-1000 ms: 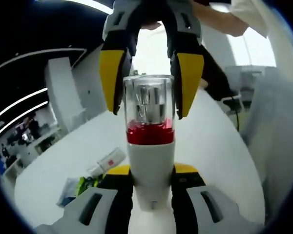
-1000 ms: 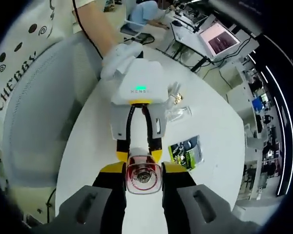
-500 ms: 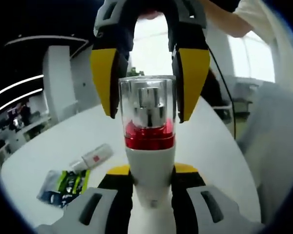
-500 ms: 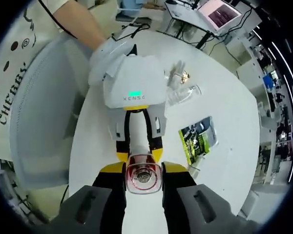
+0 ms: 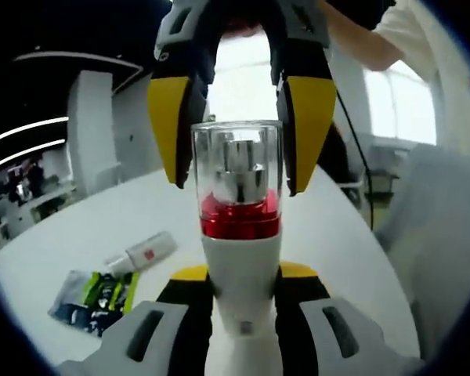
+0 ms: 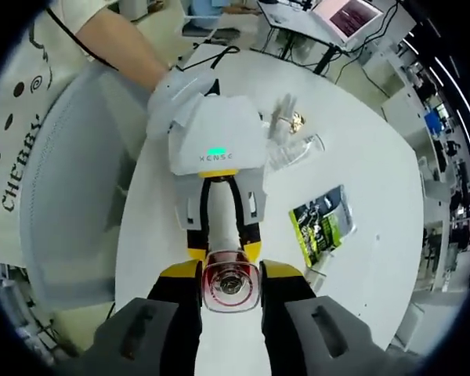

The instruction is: Arrange the skincare products in the storage area until every visible bottle or jar stands upright without overlapping.

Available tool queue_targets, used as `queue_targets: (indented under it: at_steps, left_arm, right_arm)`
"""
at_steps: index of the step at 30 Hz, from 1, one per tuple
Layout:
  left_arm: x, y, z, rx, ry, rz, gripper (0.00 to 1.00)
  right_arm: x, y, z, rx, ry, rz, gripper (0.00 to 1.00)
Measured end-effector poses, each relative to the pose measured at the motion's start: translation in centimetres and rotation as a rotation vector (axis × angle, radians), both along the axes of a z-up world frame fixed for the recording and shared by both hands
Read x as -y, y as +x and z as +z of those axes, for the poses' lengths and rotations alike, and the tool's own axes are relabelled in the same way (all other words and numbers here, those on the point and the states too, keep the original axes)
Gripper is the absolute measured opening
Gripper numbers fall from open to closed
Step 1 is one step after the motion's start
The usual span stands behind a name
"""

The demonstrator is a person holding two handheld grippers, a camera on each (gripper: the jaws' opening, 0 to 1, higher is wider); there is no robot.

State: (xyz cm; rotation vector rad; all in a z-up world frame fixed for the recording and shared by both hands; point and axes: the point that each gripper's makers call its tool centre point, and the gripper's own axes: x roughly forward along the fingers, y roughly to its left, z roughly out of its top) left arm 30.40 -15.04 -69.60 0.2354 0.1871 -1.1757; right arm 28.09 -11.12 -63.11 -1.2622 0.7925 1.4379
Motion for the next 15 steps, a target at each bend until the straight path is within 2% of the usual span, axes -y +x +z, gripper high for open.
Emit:
queue_targets:
  at_steps: [2,3,6,9,13,15]
  left_arm:
    - [-0.1,0.1,-0.1,0.001,0.002,-0.003,0.28]
    - [-0.1,0.2,-0.2,0.0,0.002,-0.003,0.28]
    - [-0.2,0.5,-0.3,-0.007,-0.006,-0.002,0.28]
    - [-0.2,0.6,-0.3,-0.017,-0.011,-0.003,0.28]
    - [-0.2,0.5,-0.1,-0.026,-0.016,-0.01,0.28]
    - [-0.3,0.6,-0.2,-0.036,-0.02,-0.01,0.28]
  right_arm:
    - [0.0,0.0,0.1,-0.009,0.027,-0.008,0.29]
    - [-0.1,0.7,0.2,-0.005,0.04,-0.011,0.3]
    - [0.2,1.4,0.6,0.012,0.082,-0.042,0.36]
    - [0.3,1.7,1.4,-0.011,0.192,-0.129,0.37]
    - [0.7,1.8,2.5,-0.064,0.382,-0.249,0.37]
    - [1.1,1.8,2.4,-0.072,0.439,-0.273,0.36]
